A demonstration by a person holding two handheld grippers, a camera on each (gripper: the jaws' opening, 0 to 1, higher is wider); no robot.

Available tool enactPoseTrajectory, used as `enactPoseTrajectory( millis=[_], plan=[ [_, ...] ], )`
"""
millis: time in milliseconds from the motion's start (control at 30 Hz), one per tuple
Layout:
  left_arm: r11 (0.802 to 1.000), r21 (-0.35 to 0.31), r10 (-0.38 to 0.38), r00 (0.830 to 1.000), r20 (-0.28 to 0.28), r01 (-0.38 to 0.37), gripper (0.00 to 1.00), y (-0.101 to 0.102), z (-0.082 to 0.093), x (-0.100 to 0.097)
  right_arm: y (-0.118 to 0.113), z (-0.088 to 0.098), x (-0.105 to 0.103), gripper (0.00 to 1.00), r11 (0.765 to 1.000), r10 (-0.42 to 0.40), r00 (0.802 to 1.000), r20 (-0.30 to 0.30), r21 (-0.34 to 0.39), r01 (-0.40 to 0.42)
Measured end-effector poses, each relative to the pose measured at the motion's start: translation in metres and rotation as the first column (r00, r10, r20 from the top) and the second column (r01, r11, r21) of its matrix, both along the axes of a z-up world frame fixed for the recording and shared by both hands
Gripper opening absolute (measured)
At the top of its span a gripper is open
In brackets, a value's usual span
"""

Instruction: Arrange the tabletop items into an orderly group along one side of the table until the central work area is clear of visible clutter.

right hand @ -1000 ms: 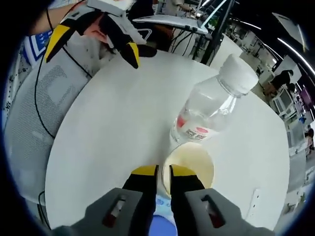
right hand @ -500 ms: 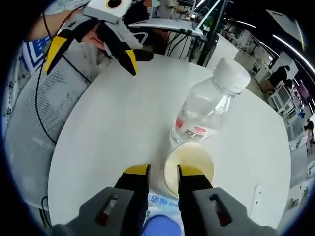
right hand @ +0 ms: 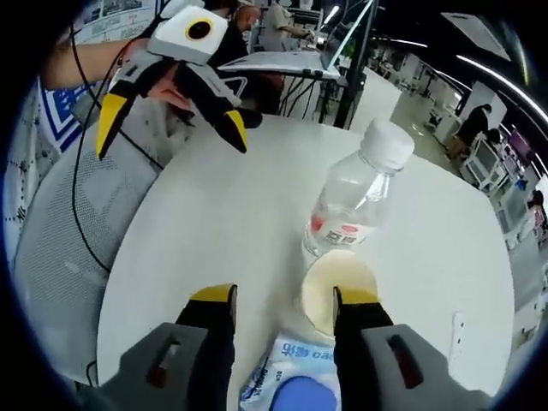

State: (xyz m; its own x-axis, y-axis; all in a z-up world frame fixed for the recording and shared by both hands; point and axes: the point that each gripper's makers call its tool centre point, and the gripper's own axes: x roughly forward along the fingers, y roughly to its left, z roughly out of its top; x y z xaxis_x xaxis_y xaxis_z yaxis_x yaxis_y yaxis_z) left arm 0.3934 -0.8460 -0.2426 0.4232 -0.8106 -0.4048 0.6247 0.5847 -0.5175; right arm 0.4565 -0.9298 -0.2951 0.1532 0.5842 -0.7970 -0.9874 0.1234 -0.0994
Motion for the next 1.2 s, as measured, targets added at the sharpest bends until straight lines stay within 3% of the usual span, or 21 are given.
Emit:
enactPoseTrajectory(
  millis=[167,300,433,767,900,1067,1200],
  plan=[
    [1.0,-0.008,-0.008,1.0,0.019,0.008,0.84,0.0,0.006,0.002,-0.001,0.011,-0.008,0.53,0.999,-0.027,1.0,-0.001,0.047,0.027],
    [0.999,0.026,-0.04,0.998,0.057,0.039,0.86,0.001,0.006,0.002,-0.003,0.023,-0.01,0.61,0.992,-0.072,0.997,-0.001,0.102,0.072],
    [0.999,0.032,-0.044,0.996,0.074,0.042,0.86,0.003,0.006,0.004,-0.009,0.037,-0.013,0.69,0.978,-0.126,0.992,-0.003,0.167,0.125],
    [0.995,0.061,-0.082,0.992,0.097,0.076,0.94,0.001,0.014,0.001,-0.037,0.065,-0.028,0.75,0.937,-0.245,0.97,-0.016,0.255,0.24],
    [0.991,0.083,-0.116,0.983,0.143,0.105,0.96,-0.002,0.018,-0.002,-0.054,0.074,-0.039,0.76,0.909,-0.304,0.952,-0.023,0.292,0.297],
    [0.99,0.083,-0.124,0.98,0.158,0.112,0.96,-0.003,0.024,-0.005,-0.085,0.083,-0.059,0.76,0.873,-0.382,0.924,-0.024,0.318,0.369],
    [0.988,0.094,-0.136,0.974,0.179,0.121,0.96,-0.005,0.031,-0.009,-0.117,0.094,-0.077,0.77,0.818,-0.468,0.883,-0.033,0.361,0.447]
  ],
)
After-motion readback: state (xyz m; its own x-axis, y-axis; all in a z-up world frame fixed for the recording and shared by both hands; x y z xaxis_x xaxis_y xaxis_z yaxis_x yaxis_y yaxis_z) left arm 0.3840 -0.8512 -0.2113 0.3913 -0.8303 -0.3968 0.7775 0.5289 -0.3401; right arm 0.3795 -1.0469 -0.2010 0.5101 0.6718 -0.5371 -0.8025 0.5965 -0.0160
